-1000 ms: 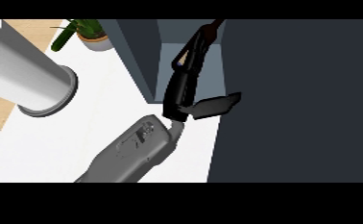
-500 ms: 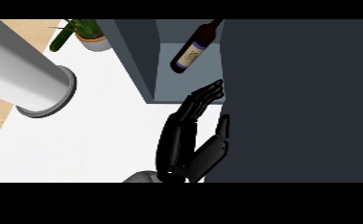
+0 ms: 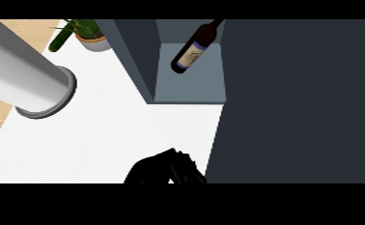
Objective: Pick up the wine, place it into the cabinet and close the cabinet
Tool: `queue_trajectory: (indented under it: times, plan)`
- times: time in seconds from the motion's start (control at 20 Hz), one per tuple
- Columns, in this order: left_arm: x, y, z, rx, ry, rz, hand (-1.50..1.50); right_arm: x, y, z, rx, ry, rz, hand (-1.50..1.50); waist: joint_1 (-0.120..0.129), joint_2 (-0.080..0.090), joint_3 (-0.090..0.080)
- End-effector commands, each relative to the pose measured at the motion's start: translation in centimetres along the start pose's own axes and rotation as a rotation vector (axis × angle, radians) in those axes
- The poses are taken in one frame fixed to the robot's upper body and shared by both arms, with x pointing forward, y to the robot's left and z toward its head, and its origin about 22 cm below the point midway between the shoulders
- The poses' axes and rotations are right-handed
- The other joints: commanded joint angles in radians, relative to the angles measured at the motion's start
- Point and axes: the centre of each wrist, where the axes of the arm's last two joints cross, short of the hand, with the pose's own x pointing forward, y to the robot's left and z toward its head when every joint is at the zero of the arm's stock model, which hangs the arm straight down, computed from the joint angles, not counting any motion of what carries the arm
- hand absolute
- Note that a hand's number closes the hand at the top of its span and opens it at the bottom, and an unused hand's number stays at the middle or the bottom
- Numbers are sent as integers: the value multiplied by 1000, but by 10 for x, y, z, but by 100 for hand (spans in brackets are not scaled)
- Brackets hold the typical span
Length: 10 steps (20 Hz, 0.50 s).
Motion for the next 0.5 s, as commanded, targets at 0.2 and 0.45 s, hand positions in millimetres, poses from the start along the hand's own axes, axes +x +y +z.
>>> queue_trajectory:
  times: [0.2,0.45]
  plan:
    - [34,52,31,-61,6,4,150,2,22,20,265,-46,17,150,6,1,-1]
    - [63,74,40,-60,-10,6,150,1,48,14,435,30,-134,150,20,-3,-2]
